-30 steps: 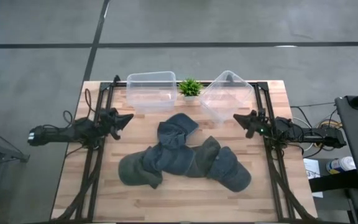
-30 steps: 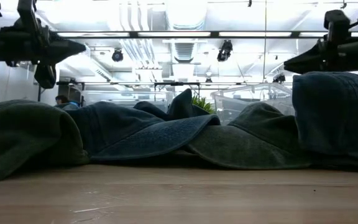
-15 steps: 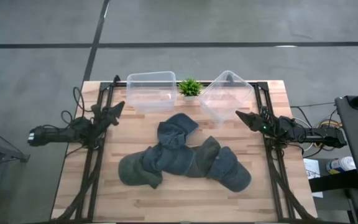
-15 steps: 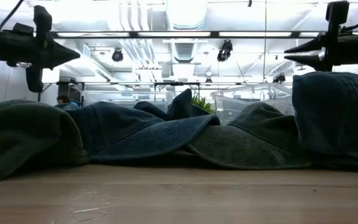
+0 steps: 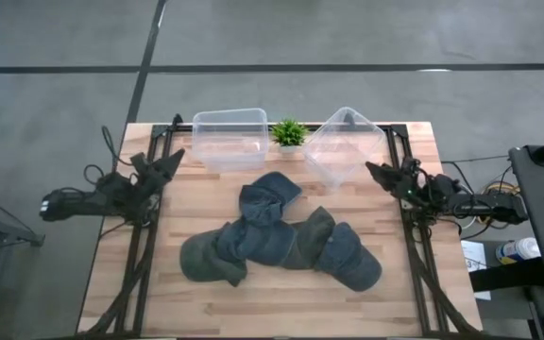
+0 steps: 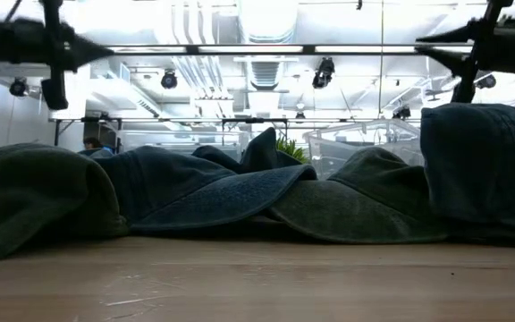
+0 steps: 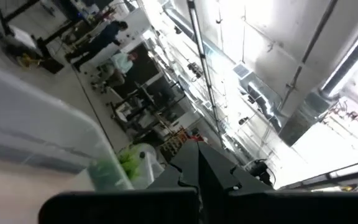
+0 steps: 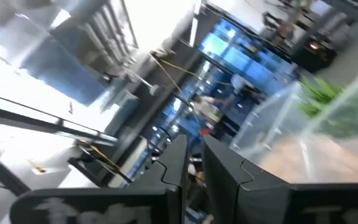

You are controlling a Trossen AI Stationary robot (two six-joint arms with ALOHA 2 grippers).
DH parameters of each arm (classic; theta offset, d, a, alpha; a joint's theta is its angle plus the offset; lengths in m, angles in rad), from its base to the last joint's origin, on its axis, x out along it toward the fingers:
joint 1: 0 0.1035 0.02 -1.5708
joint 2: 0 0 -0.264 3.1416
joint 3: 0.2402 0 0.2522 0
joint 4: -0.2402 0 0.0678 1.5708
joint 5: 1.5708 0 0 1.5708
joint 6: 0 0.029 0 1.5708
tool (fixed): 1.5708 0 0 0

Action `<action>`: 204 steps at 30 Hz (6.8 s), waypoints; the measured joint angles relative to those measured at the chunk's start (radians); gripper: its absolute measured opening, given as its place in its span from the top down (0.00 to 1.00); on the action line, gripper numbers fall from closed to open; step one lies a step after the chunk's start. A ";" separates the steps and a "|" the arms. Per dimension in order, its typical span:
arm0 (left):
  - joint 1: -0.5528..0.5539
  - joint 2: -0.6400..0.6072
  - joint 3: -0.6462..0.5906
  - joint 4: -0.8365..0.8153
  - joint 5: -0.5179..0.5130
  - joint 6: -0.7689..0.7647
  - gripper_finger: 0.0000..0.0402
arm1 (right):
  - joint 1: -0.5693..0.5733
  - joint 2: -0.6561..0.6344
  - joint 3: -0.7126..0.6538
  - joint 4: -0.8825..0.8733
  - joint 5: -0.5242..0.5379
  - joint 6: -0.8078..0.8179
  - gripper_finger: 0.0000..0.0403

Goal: Pick and place caps into container
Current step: Put the right blue cap into the right transparent container

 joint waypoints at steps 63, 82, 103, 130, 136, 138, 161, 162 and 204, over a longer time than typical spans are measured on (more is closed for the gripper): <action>0.000 0.749 0.791 -0.718 0.296 0.385 1.00 | 0.083 1.729 1.552 -1.768 -0.883 -1.272 0.22; 0.000 0.749 0.790 -0.734 0.432 0.405 1.00 | 0.092 1.808 1.453 -1.710 -0.995 -1.280 0.26; 0.000 0.749 0.790 -0.735 0.432 0.405 1.00 | 0.109 1.806 1.364 -1.801 -0.943 -1.289 0.69; 0.000 0.747 0.790 -0.730 0.431 0.412 1.00 | 0.112 1.610 2.008 -2.002 -0.908 -0.792 0.93; 0.000 0.748 0.790 -0.723 0.431 0.412 1.00 | 0.030 1.562 2.140 -2.003 -0.705 -0.655 0.93; 0.000 0.748 0.790 -0.723 0.431 0.412 1.00 | -0.005 1.550 2.166 -2.005 -0.636 -0.632 0.93; 0.000 0.748 0.790 -0.723 0.431 0.431 1.00 | -0.506 1.544 2.199 -2.031 -0.417 -0.789 0.93; 0.000 0.748 0.790 -0.723 0.431 0.434 1.00 | -0.521 1.543 2.198 -2.031 -0.417 -0.789 0.93; 0.000 0.748 0.790 -0.723 0.426 0.461 1.00 | -0.559 1.542 1.723 -1.828 -0.380 -0.524 0.93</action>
